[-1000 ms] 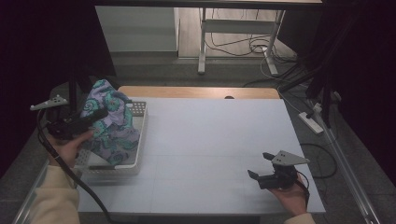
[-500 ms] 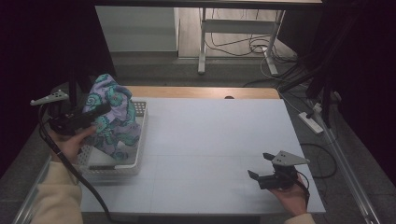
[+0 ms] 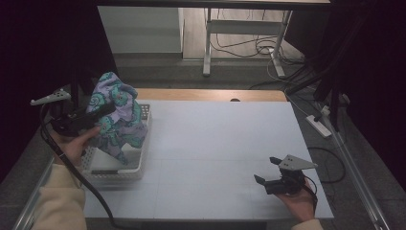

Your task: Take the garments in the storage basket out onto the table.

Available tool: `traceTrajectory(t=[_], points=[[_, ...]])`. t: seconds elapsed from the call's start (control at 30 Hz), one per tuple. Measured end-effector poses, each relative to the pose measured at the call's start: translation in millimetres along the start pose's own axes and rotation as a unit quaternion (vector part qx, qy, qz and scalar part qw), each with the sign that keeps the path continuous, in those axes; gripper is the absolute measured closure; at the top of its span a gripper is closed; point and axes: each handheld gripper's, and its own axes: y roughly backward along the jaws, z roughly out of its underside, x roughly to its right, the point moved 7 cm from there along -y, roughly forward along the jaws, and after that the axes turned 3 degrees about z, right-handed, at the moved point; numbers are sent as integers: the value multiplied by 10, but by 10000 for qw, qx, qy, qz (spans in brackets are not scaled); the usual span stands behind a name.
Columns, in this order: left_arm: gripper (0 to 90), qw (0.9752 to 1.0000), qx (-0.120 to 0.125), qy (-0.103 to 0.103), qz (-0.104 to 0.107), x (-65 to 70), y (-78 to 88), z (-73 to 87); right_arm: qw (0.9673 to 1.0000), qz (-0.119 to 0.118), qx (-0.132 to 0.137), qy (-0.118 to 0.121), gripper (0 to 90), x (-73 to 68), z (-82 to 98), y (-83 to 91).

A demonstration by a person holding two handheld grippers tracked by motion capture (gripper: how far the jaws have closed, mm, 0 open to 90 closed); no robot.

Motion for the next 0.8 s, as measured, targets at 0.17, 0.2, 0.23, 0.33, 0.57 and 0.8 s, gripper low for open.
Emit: traceTrajectory(t=[0.17, 0.2, 0.23, 0.33, 0.57, 0.8], points=[[602, 10000, 32, -22, 3, 29, -13, -42, 10000, 0, 1, 6, 97, -1, 0, -7], [601, 10000, 37, -28, 12, 35, -17, -50, 10000, -1, 2, 5, 97, -1, 0, -8], [601, 10000, 41, -32, 18, 43, -23, -59, 10000, 2, 2, 4, 97, 0, 0, -7], [601, 10000, 48, -43, 39, 69, -38, -84, 10000, 3, -11, 9, 97, -1, 2, -2], [601, 9997, 107, -85, 189, 174, -84, -130, 10000, 0, -17, 9, 97, 3, 3, -1], [601, 9994, 101, -131, 312, 271, -159, -186, 10000, -2, 1, 2, 97, -1, 1, -7]])
